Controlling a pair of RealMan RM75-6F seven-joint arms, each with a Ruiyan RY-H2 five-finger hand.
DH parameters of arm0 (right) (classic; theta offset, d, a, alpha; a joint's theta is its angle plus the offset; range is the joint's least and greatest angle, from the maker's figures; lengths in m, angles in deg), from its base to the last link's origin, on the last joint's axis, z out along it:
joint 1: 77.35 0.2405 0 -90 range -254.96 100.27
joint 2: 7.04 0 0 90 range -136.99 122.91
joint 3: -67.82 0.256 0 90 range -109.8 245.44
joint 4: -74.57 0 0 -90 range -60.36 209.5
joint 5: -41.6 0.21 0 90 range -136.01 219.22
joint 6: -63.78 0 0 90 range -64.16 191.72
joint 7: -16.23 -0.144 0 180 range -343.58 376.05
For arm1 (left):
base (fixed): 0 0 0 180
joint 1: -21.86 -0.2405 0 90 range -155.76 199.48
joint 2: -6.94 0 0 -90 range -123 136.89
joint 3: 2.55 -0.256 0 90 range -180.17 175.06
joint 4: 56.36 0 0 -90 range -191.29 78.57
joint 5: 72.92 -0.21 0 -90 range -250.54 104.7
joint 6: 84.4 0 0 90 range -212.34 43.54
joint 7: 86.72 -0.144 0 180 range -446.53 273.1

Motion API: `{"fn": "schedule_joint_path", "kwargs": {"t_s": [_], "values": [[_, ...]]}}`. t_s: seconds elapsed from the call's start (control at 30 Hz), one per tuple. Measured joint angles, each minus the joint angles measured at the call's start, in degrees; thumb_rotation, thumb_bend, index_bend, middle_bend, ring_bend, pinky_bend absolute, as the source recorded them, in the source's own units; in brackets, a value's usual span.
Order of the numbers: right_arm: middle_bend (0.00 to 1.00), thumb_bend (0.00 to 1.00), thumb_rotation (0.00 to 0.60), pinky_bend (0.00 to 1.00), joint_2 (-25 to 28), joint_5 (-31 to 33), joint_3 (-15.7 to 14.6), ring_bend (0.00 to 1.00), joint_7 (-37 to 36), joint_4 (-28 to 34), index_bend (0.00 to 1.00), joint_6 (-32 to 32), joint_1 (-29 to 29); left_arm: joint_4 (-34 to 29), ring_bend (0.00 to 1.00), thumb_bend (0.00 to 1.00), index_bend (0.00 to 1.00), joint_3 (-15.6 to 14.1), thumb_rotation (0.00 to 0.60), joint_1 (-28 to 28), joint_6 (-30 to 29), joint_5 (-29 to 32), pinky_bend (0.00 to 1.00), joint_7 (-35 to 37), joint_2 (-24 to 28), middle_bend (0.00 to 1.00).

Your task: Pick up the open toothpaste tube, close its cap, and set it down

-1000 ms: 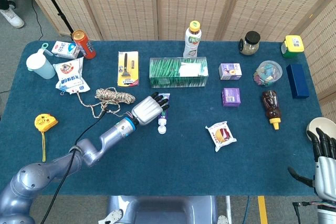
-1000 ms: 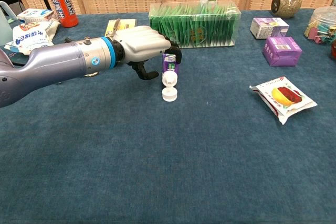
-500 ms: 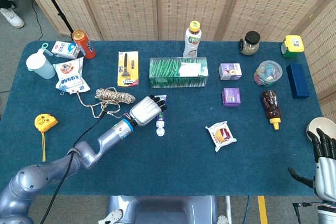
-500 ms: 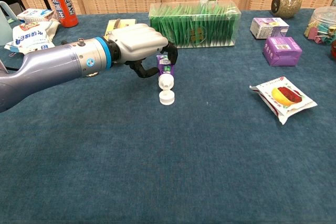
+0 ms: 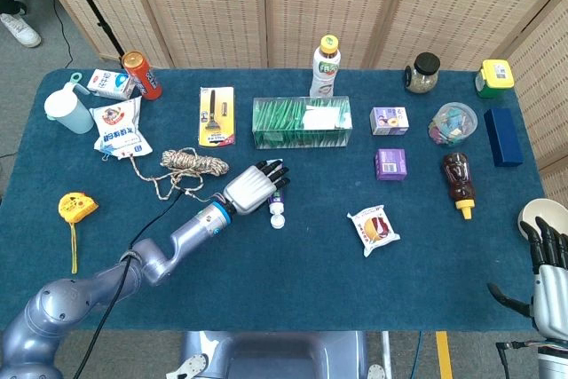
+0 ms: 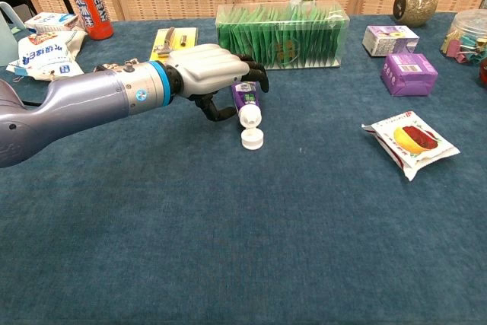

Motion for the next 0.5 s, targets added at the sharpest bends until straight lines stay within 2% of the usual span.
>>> {"fn": "schedule_joint_path", "kwargs": {"t_s": [0.13, 0.23, 0.5], "values": [[0.02, 0.00, 0.600, 0.00, 0.24, -0.04, -0.18, 0.00, -0.23, 0.10, 0.09, -0.57, -0.53, 2.06, 0.25, 0.46, 0.38, 0.85, 0.600, 0.54, -0.36, 0.59, 0.27, -0.31, -2.21, 0.30], [0.02, 0.00, 0.600, 0.00, 0.34, -0.22, -0.28, 0.00, -0.30, 0.14, 0.09, -0.85, -0.75, 3.22, 0.30, 0.46, 0.40, 1.30, 0.600, 0.93, -0.32, 1.12, 0.34, -0.38, -3.34, 0.34], [0.02, 0.00, 0.600, 0.00, 0.36, -0.53, -0.32, 0.00, -0.40, 0.17, 0.09, -1.03, -0.92, 2.12, 0.37, 0.46, 0.43, 0.89, 0.600, 0.39, -2.18, 0.62, 0.41, 0.41, -2.17, 0.42]]}}
